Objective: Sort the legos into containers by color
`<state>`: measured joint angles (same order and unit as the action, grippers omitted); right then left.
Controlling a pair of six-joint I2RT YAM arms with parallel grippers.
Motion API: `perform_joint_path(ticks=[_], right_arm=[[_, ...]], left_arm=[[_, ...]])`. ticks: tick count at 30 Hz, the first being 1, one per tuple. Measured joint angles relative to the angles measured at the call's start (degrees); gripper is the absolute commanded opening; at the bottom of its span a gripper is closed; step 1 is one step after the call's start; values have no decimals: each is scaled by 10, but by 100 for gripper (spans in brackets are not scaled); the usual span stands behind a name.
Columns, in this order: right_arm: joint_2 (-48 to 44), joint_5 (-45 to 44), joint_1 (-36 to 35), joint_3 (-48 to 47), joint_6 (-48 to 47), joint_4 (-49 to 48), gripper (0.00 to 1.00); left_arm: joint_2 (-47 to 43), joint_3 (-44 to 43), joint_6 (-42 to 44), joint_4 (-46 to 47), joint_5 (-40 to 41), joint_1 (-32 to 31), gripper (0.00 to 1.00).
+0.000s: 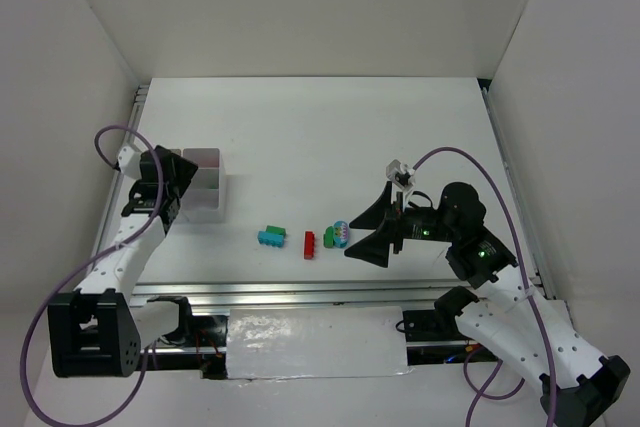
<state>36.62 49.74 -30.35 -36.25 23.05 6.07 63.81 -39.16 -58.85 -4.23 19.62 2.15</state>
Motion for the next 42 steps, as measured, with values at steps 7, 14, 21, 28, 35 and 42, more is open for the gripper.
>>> perform_joint_path(ticks=[7,14,21,28,35,42], right_arm=[[0,-8,0,0,1,0,100],[0,-148,0,-15,42,56,99],[0,-339,0,-93,91,163,99],[-5,-385,0,-98,97,202,98],[-5,-388,0,-98,97,216,99],[-2,-388,0,-97,97,218,98]], left_arm=[[-50,-15,31,-28,-34,-7,91],[-50,-123,86,-120,-7,-184,92],[29,-166,61,-208,68,-442,79],[163,-169,14,-244,97,-575,79],[233,-174,1,-235,88,-593,70],[275,-176,0,-203,69,-595,64]])
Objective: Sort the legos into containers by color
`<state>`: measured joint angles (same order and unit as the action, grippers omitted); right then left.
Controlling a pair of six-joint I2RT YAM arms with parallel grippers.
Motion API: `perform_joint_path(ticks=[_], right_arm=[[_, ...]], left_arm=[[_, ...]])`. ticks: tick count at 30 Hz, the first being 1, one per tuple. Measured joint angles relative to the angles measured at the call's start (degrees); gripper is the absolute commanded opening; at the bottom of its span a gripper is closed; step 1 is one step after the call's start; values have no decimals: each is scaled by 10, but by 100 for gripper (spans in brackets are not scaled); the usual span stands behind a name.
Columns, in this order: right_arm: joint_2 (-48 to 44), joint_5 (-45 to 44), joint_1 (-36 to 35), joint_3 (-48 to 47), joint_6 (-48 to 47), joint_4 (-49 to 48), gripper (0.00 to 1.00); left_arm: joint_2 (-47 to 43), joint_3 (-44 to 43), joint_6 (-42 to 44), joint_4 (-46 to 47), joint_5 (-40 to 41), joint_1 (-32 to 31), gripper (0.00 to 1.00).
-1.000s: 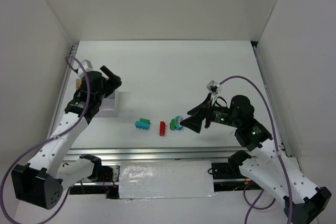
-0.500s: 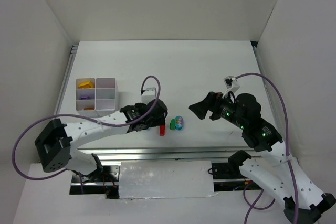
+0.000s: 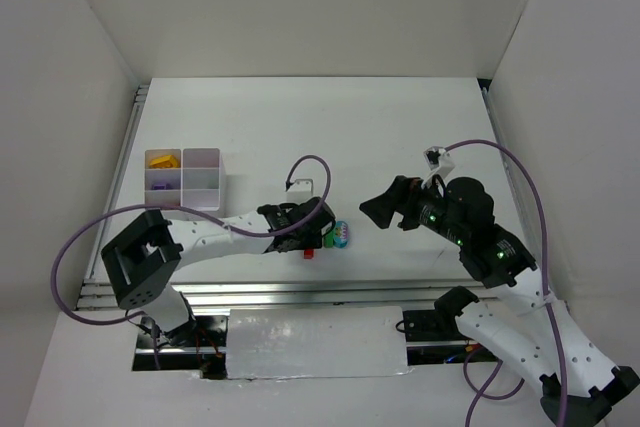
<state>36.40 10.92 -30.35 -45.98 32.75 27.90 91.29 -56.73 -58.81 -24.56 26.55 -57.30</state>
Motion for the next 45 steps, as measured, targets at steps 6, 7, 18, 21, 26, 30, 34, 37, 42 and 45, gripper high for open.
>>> perform_joint_path(ticks=[6,7,18,21,26,30,34,37,42,45], right_arm=[[0,0,0,6,0,1,98],[1,0,0,6,0,1,98],[-2,0,0,7,-2,1,98],[-3,0,0,7,-2,1,98],[-3,0,0,7,-4,1,98],[-3,0,0,11,-5,0,98],[-1,1,0,15,-4,0,98],[2,2,0,15,-4,-1,98],[5,3,0,18,-4,-8,98],[10,5,0,18,-5,-10,98]], left_arm=[[30,0,-1,9,-12,0,58],[32,0,-1,10,-14,0,55],[44,-3,2,31,-26,0,0],[44,-3,2,31,-26,0,0],[16,-3,2,16,-20,0,0],[-77,-6,1,-8,2,12,0],[-186,-15,-14,-21,25,103,0],[-260,-11,-38,-26,44,211,0],[-343,-3,-89,-29,63,349,0],[-347,-3,-120,-25,50,425,0]])
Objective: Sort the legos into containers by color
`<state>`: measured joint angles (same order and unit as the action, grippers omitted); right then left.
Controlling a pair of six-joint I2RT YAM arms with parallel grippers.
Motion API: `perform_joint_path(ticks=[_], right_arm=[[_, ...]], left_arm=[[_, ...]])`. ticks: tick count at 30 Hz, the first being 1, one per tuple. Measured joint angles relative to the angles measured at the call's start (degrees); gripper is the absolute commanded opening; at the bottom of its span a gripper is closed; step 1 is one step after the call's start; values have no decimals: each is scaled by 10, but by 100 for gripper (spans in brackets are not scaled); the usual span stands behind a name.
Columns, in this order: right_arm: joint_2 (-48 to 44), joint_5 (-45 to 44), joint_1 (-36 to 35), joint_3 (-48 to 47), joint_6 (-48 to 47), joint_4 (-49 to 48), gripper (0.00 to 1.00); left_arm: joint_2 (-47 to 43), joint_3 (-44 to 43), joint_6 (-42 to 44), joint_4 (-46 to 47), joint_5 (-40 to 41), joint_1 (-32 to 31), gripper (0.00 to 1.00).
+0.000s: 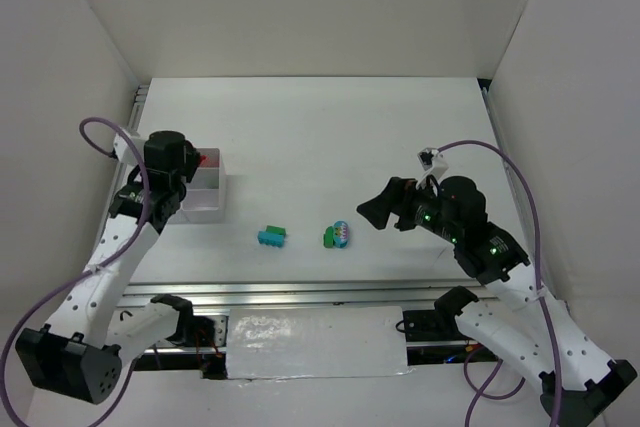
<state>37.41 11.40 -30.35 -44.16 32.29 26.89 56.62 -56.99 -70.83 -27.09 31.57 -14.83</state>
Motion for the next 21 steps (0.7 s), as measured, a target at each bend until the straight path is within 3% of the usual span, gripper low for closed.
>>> perform_joint_path(ticks=[6,11,21], right_arm=[[10,0,0,4,-2,-3,98],[20,2,0,4,-5,-4,98],[27,5,0,7,-15,-7,98]], left_arm=[[51,21,-65,33,-52,96,0],[71,68,-111,78,-89,107,0],[103,68,-145,117,-104,110,4]])
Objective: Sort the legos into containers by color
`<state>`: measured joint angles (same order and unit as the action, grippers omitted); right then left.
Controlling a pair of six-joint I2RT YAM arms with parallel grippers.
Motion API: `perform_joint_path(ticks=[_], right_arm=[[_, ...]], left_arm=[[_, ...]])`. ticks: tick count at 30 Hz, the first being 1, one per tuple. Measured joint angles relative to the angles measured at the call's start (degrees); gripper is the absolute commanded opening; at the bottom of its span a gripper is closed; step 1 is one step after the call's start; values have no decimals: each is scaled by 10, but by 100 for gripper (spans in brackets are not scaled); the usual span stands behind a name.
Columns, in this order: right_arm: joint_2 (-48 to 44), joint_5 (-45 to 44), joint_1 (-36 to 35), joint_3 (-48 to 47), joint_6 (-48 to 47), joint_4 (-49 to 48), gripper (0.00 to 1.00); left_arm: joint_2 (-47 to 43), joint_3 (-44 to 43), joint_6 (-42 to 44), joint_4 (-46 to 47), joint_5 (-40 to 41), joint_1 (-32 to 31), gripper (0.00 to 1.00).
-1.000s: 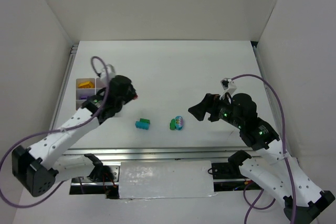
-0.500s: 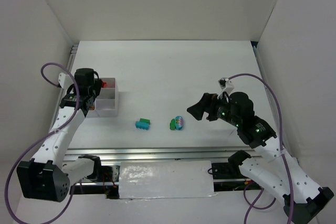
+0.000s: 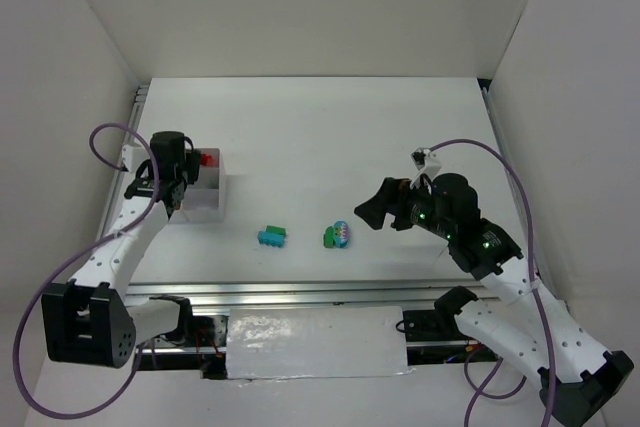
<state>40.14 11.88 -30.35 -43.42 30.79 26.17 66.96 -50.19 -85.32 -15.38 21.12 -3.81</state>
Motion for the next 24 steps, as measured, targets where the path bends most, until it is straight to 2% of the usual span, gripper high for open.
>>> perform_joint_path(ticks=[5,18,24], right_arm=[[0,7,0,6,-4,-1,98],[0,27,0,15,-9,-9,98],[3,36,0,22,-9,-11,98]], left_arm=[[9,0,-5,3,1,1,13],[37,11,-4,44,5,3,24],[61,12,-4,52,6,8,35]])
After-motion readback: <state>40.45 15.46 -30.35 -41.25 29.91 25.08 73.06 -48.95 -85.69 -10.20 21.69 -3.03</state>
